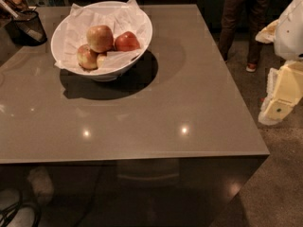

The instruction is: Pick apple from white bowl

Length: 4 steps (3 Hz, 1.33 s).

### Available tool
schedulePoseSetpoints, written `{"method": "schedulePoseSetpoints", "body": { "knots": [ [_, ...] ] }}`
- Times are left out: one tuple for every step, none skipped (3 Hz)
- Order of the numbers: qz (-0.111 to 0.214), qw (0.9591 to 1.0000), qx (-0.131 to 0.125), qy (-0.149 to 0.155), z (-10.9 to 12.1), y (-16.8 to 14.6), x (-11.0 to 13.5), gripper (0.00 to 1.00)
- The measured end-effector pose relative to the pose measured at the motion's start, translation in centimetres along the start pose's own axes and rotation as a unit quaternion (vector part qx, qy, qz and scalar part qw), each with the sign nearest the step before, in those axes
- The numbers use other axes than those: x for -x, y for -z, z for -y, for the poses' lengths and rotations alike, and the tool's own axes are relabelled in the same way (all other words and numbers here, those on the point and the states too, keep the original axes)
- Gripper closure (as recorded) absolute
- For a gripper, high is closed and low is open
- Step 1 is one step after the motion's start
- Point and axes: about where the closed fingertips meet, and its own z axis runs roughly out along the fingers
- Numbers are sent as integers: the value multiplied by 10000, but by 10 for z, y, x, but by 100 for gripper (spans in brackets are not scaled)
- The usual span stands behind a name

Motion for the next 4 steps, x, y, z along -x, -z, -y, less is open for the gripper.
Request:
{"method": "schedulePoseSetpoints", "body": {
  "knots": [
    [0,10000,-1,0,0,0,0,0],
    [-26,10000,28,-92,10,-3,15,0],
    [-136,9997,168,-113,36,-14,55,0],
    [-230,9996,169,86,56,-20,94,0]
  ]
}}
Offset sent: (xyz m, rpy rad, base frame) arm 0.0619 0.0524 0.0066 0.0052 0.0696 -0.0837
